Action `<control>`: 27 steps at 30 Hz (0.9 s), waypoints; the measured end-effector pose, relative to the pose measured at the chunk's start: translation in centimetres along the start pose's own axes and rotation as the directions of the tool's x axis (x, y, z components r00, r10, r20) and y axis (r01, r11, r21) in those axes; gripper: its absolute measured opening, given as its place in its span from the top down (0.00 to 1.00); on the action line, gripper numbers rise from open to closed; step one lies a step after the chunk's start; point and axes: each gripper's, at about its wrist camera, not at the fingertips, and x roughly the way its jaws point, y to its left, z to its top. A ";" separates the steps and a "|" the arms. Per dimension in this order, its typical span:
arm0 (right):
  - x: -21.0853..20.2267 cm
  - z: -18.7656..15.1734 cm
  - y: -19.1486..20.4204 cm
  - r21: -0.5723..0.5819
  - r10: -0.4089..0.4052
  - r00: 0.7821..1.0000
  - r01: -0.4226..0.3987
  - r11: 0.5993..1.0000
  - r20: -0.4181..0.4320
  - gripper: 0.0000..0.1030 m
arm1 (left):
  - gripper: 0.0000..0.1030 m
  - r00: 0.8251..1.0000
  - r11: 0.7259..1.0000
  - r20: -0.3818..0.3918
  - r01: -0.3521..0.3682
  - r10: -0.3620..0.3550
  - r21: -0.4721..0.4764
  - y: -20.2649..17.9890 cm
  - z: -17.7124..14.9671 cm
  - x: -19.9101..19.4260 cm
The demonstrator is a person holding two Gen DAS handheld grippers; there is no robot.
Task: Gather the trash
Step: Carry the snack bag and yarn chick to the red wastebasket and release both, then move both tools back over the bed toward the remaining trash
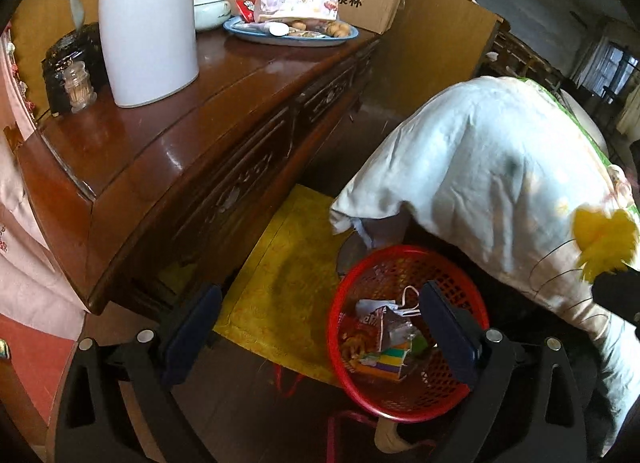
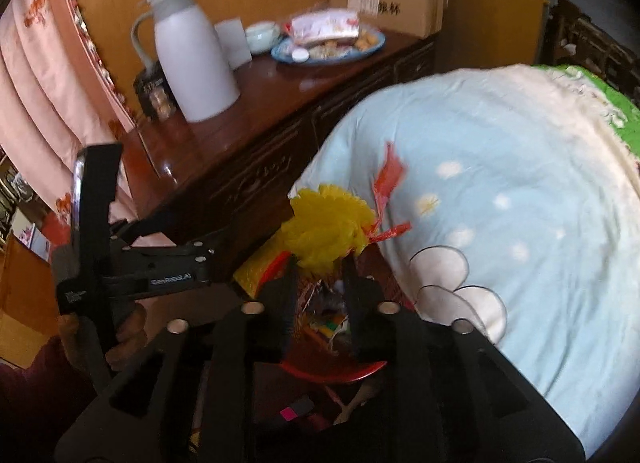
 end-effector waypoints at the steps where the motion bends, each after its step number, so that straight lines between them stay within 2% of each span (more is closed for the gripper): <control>1: 0.2 -0.1 0.0 0.004 0.002 1.000 -0.002 1.000 -0.005 0.69 | 0.06 1.000 1.000 0.002 -0.003 0.003 0.004 0.0 0.0 0.0; 11: -2.1 -0.1 -0.7 0.032 -0.034 0.998 0.033 0.999 0.055 0.63 | 0.06 0.997 0.996 0.068 -0.030 0.024 0.088 -2.3 0.2 -1.9; 17: -6.5 -0.9 -1.6 0.072 -0.077 0.985 0.067 0.995 0.153 0.57 | 0.06 0.985 0.981 0.169 -0.060 0.028 0.183 -5.5 0.1 -5.6; 20: -9.4 -1.7 -1.9 0.093 -0.105 0.971 0.087 0.992 0.214 0.56 | 0.06 0.974 0.973 0.226 -0.063 0.012 0.224 -7.1 -0.1 -8.0; 23: -12.9 -2.8 -2.2 0.118 -0.139 0.948 0.109 0.987 0.286 0.53 | 0.06 0.960 0.962 0.281 -0.063 -0.014 0.264 -8.9 -0.5 -10.6; 27: -18.1 -4.8 -3.0 0.169 -0.194 0.901 0.138 0.976 0.388 0.49 | 0.06 0.937 0.942 0.339 -0.032 -0.089 0.333 -11.8 -1.3 -14.4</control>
